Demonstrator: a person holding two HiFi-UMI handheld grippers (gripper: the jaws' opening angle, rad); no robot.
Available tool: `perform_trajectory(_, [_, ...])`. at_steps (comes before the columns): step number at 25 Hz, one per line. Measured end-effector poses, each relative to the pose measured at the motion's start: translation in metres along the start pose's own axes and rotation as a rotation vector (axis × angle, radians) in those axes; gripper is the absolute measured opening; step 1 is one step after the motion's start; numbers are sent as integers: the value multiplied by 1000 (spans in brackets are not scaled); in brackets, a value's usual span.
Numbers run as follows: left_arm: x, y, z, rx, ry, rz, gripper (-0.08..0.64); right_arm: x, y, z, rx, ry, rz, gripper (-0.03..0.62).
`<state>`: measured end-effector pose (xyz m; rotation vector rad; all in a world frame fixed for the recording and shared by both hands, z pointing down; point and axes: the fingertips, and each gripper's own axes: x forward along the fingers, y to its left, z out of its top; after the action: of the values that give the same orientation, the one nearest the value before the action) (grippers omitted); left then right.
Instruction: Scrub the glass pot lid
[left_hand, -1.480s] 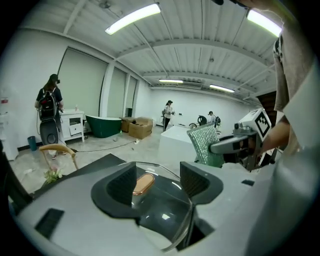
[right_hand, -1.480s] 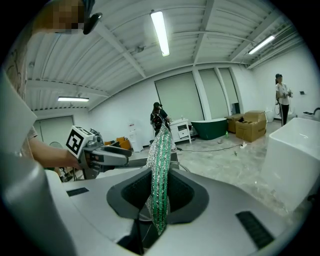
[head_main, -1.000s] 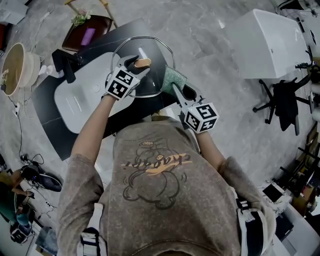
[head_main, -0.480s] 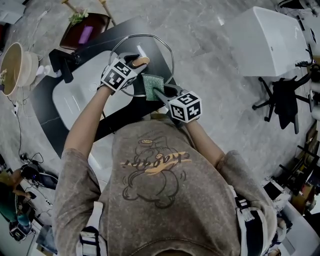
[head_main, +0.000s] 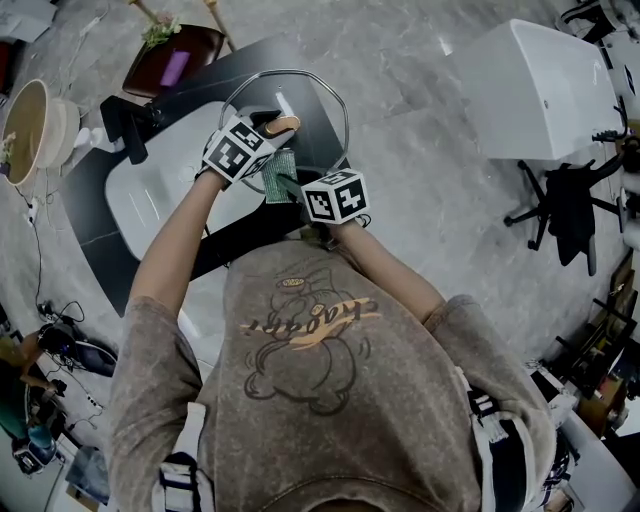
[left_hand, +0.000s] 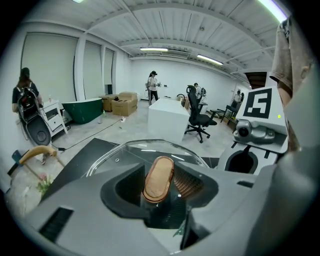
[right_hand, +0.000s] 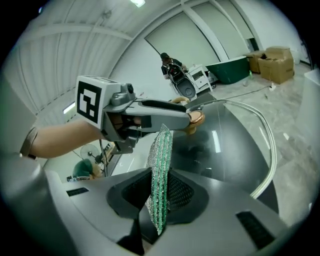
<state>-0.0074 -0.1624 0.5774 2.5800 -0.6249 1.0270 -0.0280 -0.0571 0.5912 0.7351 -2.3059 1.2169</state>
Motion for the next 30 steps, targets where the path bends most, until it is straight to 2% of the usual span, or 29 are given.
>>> perform_trajectory(7, [1,-1,1,1,9,-6,183,24,-6,6,101,28,20,86])
perform_trajectory(12, [1,-1,0,7,13,-6,183,29,-6,12,117,44,21,86])
perform_trajectory(19, [1,-2,-1,17,24,4,181,39,-6,23,219,54,47,84])
perform_trajectory(30, [3,-2,-1,23,26,24,181,36,-9,21,253,53,58,83])
